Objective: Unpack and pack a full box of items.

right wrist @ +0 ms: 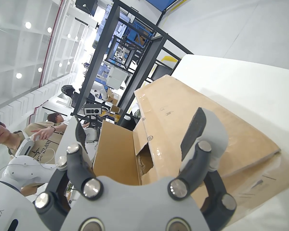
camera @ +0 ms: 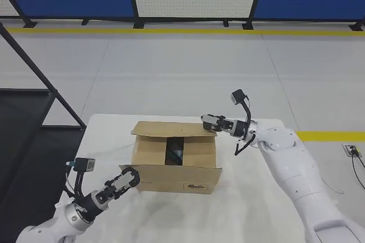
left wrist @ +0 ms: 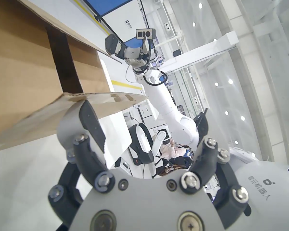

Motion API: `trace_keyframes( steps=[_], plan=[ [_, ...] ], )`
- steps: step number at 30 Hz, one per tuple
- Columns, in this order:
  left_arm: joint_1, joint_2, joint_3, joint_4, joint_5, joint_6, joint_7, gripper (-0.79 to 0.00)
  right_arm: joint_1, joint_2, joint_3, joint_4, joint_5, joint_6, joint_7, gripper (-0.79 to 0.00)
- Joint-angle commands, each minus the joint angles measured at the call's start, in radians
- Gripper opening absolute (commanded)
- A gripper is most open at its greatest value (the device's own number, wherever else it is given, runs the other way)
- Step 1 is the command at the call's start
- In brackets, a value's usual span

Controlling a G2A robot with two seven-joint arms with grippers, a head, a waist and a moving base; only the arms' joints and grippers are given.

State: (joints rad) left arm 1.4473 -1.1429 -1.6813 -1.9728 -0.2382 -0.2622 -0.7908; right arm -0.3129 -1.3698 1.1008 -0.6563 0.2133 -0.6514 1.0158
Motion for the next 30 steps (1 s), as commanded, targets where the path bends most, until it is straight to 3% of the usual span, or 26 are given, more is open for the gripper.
trace_keyframes(
  steps=[1, 7, 13, 30],
  plan=[
    [-0.007, -0.002, 0.014, 0.002, 0.018, 0.020, 0.040, 0.000, -0.010, 0.000, 0.001, -0.013, 0.000, 0.020, -0.022, 0.000],
    [-0.076, -0.012, 0.087, 0.030, 0.172, 0.088, 0.274, 0.000, -0.046, 0.009, 0.021, -0.091, 0.068, 0.180, 0.014, 0.000],
    [-0.158, -0.022, 0.160, 0.082, 0.192, 0.149, 0.360, 0.000, -0.049, 0.019, 0.034, -0.095, 0.118, 0.359, 0.102, 0.000],
    [-0.275, -0.034, 0.251, 0.199, 0.244, 0.211, 0.418, 0.000, -0.147, 0.039, 0.068, -0.256, 0.264, 0.380, 0.284, 0.000]
  ],
)
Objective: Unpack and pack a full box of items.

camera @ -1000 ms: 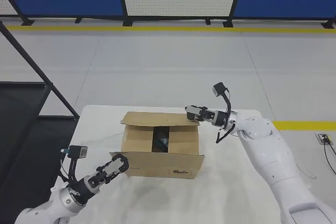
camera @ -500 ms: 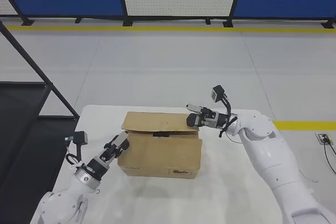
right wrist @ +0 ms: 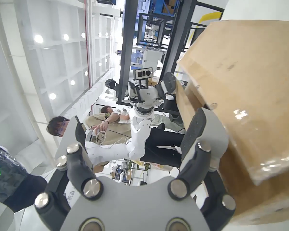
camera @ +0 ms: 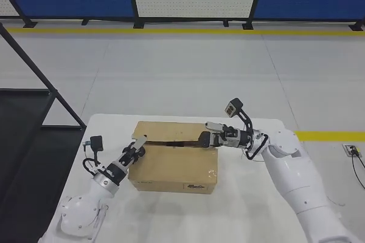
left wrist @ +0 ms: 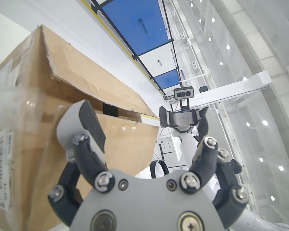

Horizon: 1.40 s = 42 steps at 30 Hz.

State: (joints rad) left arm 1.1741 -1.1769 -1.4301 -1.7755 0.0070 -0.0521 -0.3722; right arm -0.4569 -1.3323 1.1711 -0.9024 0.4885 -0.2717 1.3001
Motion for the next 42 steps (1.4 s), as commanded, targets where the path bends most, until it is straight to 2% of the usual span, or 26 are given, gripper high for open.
trace_keyframes(
  steps=[1, 9, 13, 19, 26, 31, 42],
  plan=[
    [-0.004, 0.000, 0.001, 0.004, -0.001, 0.001, -0.001, 0.000, -0.010, 0.002, -0.003, -0.021, -0.014, 0.006, -0.005, 0.000],
    [-0.014, -0.002, 0.001, 0.012, -0.013, -0.002, -0.006, 0.000, -0.032, 0.008, -0.016, -0.041, -0.088, 0.061, -0.132, 0.000],
    [-0.005, -0.003, -0.016, -0.002, -0.040, -0.021, 0.021, 0.000, -0.038, 0.010, -0.019, -0.031, -0.091, 0.063, -0.129, 0.000],
    [0.049, -0.003, -0.108, -0.034, -0.131, -0.051, 0.109, 0.000, -0.045, 0.012, -0.024, -0.007, -0.094, 0.057, -0.134, 0.000],
    [0.142, 0.002, -0.206, 0.011, -0.129, -0.054, 0.174, 0.000, -0.035, 0.006, -0.046, 0.020, -0.081, -0.012, -0.116, 0.000],
    [0.193, 0.003, -0.232, 0.057, -0.124, -0.031, 0.174, 0.000, -0.016, -0.001, -0.062, 0.046, -0.070, -0.027, -0.114, 0.000],
    [0.197, 0.004, -0.231, 0.057, -0.118, -0.028, 0.168, 0.000, -0.007, -0.002, -0.070, 0.053, -0.087, -0.037, -0.118, 0.000]
  ],
)
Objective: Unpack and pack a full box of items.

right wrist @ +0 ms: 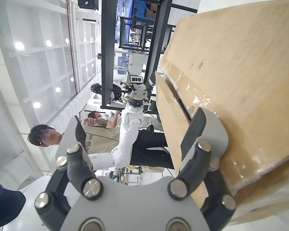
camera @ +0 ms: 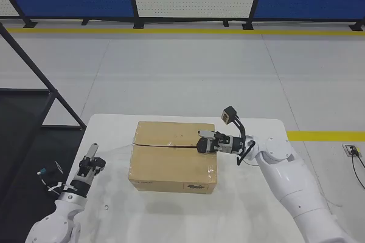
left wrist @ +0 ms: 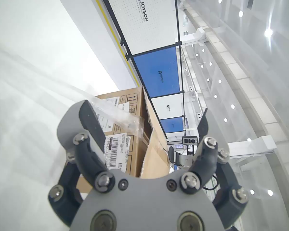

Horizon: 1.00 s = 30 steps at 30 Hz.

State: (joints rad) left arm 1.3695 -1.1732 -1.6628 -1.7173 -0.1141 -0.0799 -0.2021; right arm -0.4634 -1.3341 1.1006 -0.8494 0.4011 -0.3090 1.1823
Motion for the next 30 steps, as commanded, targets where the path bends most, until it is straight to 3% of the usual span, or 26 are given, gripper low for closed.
trace_keyframes(
  steps=[1, 13, 20, 30],
  plan=[
    [0.003, 0.000, 0.007, -0.003, 0.011, 0.002, -0.007, 0.000, 0.000, 0.000, 0.000, 0.000, 0.000, 0.000, 0.000, 0.000],
    [-0.092, -0.005, 0.093, 0.122, 0.001, 0.061, -0.115, 0.000, -0.061, 0.016, 0.031, -0.077, 0.016, 0.050, -0.030, 0.000],
    [-0.186, -0.015, 0.154, 0.238, -0.023, 0.051, -0.113, 0.000, -0.074, 0.021, 0.033, -0.101, 0.009, 0.065, -0.033, 0.000],
    [-0.305, -0.044, 0.216, 0.396, -0.200, 0.021, -0.065, 0.000, -0.087, 0.026, 0.028, -0.130, 0.001, 0.089, -0.041, 0.000]
  ],
)
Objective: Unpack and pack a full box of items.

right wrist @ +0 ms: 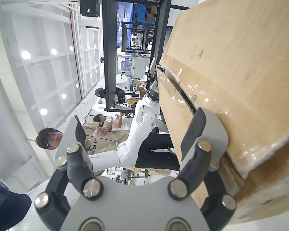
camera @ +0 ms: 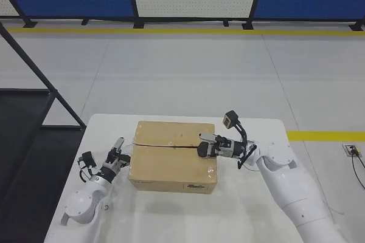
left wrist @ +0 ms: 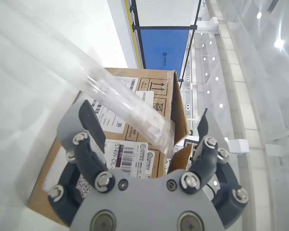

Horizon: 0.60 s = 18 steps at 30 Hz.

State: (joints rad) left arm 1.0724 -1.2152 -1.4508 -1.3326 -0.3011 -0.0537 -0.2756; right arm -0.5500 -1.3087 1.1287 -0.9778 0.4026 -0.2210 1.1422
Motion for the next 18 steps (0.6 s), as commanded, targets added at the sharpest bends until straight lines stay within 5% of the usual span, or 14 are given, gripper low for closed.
trace_keyframes(
  steps=[1, 18],
  plan=[
    [-0.016, -0.006, 0.009, 0.023, -0.036, -0.010, 0.012, 0.000, -0.001, 0.001, 0.000, -0.003, 0.000, 0.002, -0.002, 0.000],
    [-0.059, -0.021, -0.033, 0.071, -0.162, -0.112, 0.072, 0.000, -0.005, 0.006, 0.002, -0.018, 0.004, 0.026, -0.039, 0.000]
  ],
)
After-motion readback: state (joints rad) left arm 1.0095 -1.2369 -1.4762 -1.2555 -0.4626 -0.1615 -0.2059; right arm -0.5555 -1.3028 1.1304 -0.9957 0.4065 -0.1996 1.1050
